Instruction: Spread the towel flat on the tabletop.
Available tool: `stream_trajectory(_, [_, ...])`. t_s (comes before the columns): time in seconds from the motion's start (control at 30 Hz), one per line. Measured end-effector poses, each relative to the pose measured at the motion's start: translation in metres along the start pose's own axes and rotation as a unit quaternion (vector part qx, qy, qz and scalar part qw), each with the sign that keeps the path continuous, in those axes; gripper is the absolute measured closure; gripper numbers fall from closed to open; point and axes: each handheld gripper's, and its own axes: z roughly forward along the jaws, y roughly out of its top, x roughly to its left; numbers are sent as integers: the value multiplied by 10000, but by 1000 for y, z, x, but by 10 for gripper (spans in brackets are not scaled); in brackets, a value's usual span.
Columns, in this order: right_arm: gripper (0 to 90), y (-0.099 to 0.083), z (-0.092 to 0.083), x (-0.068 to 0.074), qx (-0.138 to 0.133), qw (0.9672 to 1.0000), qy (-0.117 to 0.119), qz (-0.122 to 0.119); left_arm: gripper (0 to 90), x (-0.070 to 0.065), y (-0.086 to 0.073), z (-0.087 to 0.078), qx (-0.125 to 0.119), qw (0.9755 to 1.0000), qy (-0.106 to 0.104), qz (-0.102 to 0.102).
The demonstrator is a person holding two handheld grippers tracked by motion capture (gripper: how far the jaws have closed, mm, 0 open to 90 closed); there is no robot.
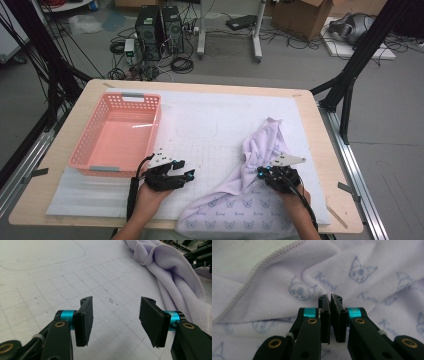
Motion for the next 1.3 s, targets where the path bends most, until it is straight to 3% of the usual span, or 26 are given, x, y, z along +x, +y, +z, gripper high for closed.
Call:
stream_trajectory(0.13, [693, 4, -10, -3, -270, 9996, -21, 47, 451, -3, 4, 6, 12, 9999, -113, 59])
stream_trajectory(0.3, [626, 6, -33, -14, -726, 9970, -188, 202, 451, -5, 16, 20, -31, 9997, -237, 72])
stream_trajectory(0.4, [614, 2, -46, -25, -862, 9950, -348, 356, 461, -7, 28, 36, 53, 9996, -282, 33])
stream_trajectory(0.43, [609, 1, -49, -29, -883, 9945, -404, 383, 469, -8, 30, 40, -34, 9996, -295, 19])
stream_trajectory(0.6, [595, -5, -55, -41, -814, 9945, -513, 401, 538, -11, 49, 69, 132, 9992, -366, -104])
stream_trajectory(0.97, [563, -21, -52, -57, -406, 9959, -670, 459, 512, -23, 77, 140, 524, 9970, -416, -386])
stream_trajectory(1.2, [558, -24, -49, -59, -364, 9961, -631, 506, 448, -40, 76, 171, 781, 9947, -570, -360])
stream_trajectory(1.3, [558, -24, -48, -58, -347, 9963, -614, 495, 474, -49, 74, 177, 828, 9951, -519, -149])
